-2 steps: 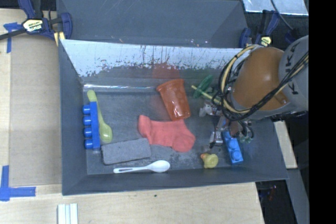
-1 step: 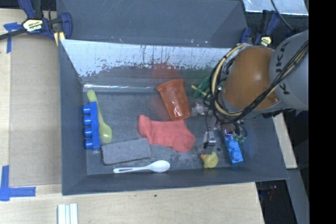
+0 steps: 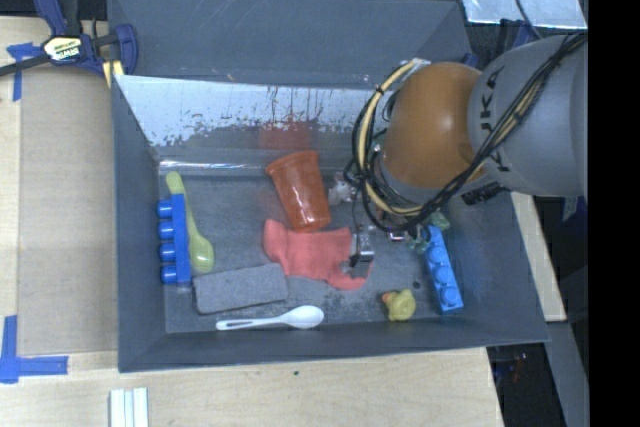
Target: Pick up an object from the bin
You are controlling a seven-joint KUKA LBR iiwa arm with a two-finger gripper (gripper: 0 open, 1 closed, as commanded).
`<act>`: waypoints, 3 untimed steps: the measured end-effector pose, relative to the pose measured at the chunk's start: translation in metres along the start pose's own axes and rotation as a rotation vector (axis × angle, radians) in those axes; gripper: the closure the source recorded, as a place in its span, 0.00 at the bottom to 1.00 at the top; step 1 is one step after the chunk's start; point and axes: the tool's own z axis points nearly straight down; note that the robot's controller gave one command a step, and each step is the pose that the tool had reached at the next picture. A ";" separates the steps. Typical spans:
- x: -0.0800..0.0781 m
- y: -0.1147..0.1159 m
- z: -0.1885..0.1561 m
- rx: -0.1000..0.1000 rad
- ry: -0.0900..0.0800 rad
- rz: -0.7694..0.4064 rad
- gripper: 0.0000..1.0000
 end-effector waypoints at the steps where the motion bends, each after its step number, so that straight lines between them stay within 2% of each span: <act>1: -0.012 0.001 0.033 0.000 0.001 0.013 0.00; 2: -0.014 0.017 0.039 -0.002 -0.009 -0.066 1.00; 3: -0.014 0.017 0.039 -0.002 -0.009 -0.067 1.00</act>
Offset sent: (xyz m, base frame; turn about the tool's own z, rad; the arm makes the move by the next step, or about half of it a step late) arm 0.0134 0.0180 -0.0393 -0.0657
